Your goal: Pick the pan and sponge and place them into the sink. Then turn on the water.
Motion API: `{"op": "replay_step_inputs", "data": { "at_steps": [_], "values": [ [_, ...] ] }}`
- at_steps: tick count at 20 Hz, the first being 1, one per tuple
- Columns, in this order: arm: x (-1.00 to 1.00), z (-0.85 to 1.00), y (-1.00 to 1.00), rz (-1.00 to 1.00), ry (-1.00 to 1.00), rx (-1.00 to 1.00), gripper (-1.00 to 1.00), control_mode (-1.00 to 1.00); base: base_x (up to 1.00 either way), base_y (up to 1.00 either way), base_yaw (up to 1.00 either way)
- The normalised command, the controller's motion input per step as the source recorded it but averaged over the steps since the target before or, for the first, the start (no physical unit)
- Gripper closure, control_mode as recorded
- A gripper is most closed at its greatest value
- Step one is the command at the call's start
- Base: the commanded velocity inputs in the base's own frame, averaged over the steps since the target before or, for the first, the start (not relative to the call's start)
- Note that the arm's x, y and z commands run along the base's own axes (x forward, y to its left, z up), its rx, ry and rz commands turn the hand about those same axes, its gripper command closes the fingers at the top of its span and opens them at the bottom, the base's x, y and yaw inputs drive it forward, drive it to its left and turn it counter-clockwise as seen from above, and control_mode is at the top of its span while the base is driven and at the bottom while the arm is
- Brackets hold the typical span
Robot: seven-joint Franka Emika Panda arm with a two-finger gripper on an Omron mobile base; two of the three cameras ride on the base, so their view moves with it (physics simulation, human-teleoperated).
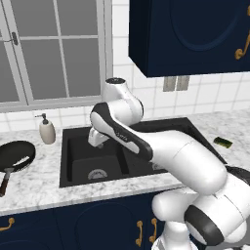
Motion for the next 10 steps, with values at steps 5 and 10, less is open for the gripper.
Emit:
{"op": "replay_step_inputs", "data": {
  "at_steps": [5, 10],
  "values": [
    [0.43, -0.17, 1.0, 0.01, 0.16, -0.11, -1.0, -1.0, 0.0, 0.0, 0.0],
    [0.62, -0.11, 1.0, 0.0, 0.2, -0.15, -1.0, -1.0, 0.0, 0.0, 0.0]
  ]
}}
